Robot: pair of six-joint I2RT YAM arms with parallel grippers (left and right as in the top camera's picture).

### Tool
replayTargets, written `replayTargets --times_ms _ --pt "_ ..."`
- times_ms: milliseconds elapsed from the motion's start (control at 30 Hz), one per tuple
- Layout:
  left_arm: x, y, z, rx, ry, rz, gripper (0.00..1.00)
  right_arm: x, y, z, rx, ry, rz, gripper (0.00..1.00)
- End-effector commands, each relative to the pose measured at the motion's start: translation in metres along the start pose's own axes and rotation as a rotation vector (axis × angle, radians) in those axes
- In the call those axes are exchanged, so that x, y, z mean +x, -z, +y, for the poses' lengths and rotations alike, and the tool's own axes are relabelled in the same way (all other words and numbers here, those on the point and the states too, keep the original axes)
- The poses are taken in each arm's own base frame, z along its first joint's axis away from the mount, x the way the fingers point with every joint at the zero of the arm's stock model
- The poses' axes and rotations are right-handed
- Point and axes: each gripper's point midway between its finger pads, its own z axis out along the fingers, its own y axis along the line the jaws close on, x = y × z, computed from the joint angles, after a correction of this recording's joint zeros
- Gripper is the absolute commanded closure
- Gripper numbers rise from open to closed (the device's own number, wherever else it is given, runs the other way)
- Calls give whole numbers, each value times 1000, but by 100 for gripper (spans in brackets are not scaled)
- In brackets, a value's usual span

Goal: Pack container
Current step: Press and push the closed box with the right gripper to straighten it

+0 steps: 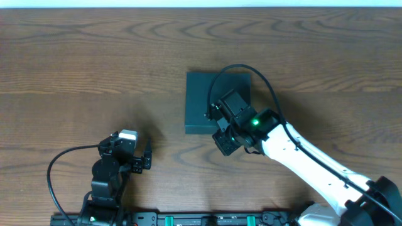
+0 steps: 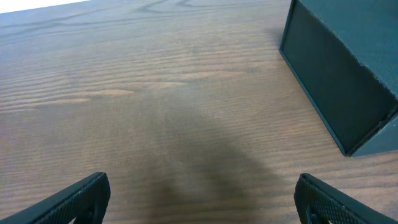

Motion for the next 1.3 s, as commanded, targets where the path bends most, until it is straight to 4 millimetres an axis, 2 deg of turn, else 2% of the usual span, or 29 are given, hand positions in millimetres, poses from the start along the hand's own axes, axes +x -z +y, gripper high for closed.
replayTargets --times_ms 0,100,233,467,767,933,1000,1133,1267 --pt "14 -3 2 -12 -9 31 4 4 -7 -3 -6 -16 -19 99" --pt "14 -3 2 -12 -9 31 4 3 -18 -11 26 -14 -56 99" --pt "14 -3 2 -12 -9 31 5 -10 -26 -15 25 -55 -118 99" --pt "14 -3 2 -12 -9 31 5 -11 -57 -21 34 -96 -80 99" --pt "14 -3 2 -12 -9 31 5 -33 -51 -45 85 -181 -178 99" --pt "14 -3 2 -12 -9 31 5 -44 -48 -50 82 -199 -225 99" --pt "14 -3 2 -12 -9 31 5 -48 -47 -50 72 -220 -238 99" --pt "14 -3 2 -12 -9 31 4 -55 -48 -35 -19 -231 -252 99" --pt "14 -3 2 -12 -9 31 5 -64 -61 -34 -43 -272 -266 99"
